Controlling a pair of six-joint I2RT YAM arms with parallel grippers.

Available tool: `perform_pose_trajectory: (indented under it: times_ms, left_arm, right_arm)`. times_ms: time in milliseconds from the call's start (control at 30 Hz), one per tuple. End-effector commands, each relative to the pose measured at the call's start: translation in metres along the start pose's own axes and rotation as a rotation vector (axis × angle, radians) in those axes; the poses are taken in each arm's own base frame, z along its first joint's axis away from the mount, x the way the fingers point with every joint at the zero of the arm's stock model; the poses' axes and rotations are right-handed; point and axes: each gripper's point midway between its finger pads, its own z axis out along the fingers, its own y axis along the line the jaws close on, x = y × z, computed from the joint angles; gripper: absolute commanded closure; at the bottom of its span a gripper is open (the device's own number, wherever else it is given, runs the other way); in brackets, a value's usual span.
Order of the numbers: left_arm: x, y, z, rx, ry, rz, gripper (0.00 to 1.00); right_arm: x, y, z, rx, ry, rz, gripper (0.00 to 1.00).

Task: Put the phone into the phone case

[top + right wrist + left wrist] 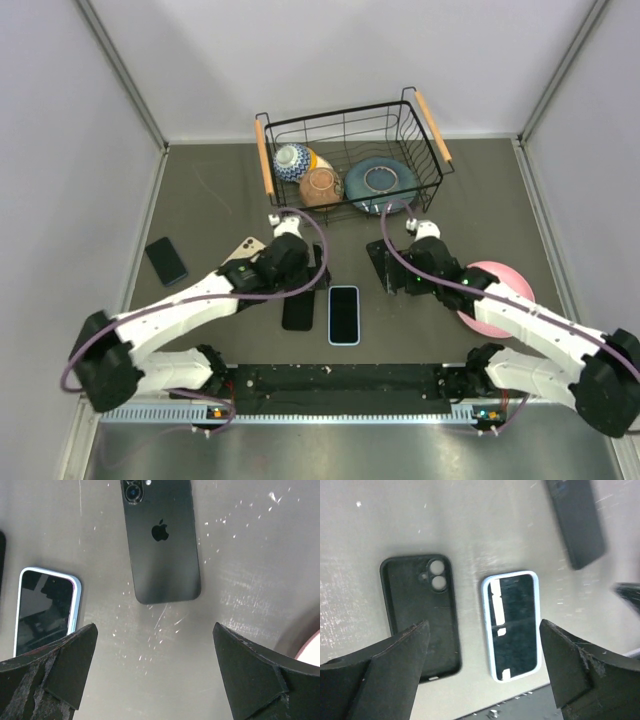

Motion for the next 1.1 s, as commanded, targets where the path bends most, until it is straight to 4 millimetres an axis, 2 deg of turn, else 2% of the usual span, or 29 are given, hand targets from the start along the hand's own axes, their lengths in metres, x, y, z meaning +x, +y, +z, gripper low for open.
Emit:
perform_pose_trajectory:
  times_ms: [0, 33, 133, 200, 233, 367, 500, 633, 733, 900, 1067]
  left_arm:
    - [-0.046, -0.015, -0.054, 0.121, -0.204, -0.003, 0.03]
    - [-0.056, -0.014, -0.069, 0.145, -0.262, -0.009, 0.03]
    - [-0.061, -0.008, -0.093, 0.18, -0.32, 0.03, 0.02]
    - [-0.057, 0.0, -0.101, 0.173, -0.323, 0.041, 0.02]
    - [-0.059, 0.0, -0.111, 0.202, -0.346, 0.042, 0.02]
    - [-0.058, 0.014, -0.123, 0.198, -0.4, 0.056, 0.02]
    - [-0.059, 0.032, -0.13, 0.144, -0.439, 0.049, 0.03]
    - [-0.061, 0.039, -0.144, 0.16, -0.483, 0.003, 0.04]
    - [-0.056, 0.036, -0.146, 0.217, -0.496, -0.014, 0.04]
    - [-0.046, 0.041, -0.139, 0.22, -0.479, -0.024, 0.04]
    - [-0.043, 0.036, -0.134, 0.243, -0.464, -0.035, 0.05]
  right_arm:
    - [-0.05, 0.01, 0.004, 0.017, -0.093, -0.079, 0.01]
    - [-0.053, 0.01, 0.006, 0.024, -0.091, -0.094, 0.01]
    - [-0.06, 0.013, 0.015, 0.036, -0.078, -0.127, 0.01]
    - [-0.059, 0.018, 0.023, 0.014, -0.05, -0.149, 0.01]
    - [-0.058, 0.019, 0.026, 0.011, -0.038, -0.154, 0.01]
    - [-0.055, 0.018, 0.04, 0.025, 0.001, -0.181, 0.01]
    - [-0.038, 0.012, 0.059, 0.056, 0.069, -0.195, 0.01]
    - [-0.023, 0.008, 0.071, 0.046, 0.133, -0.186, 0.02]
    - [-0.015, 0.009, 0.075, 0.031, 0.155, -0.201, 0.02]
    - [-0.007, 0.01, 0.081, 0.008, 0.17, -0.206, 0.02]
    - [0.0, 0.005, 0.088, 0.043, 0.193, -0.183, 0.02]
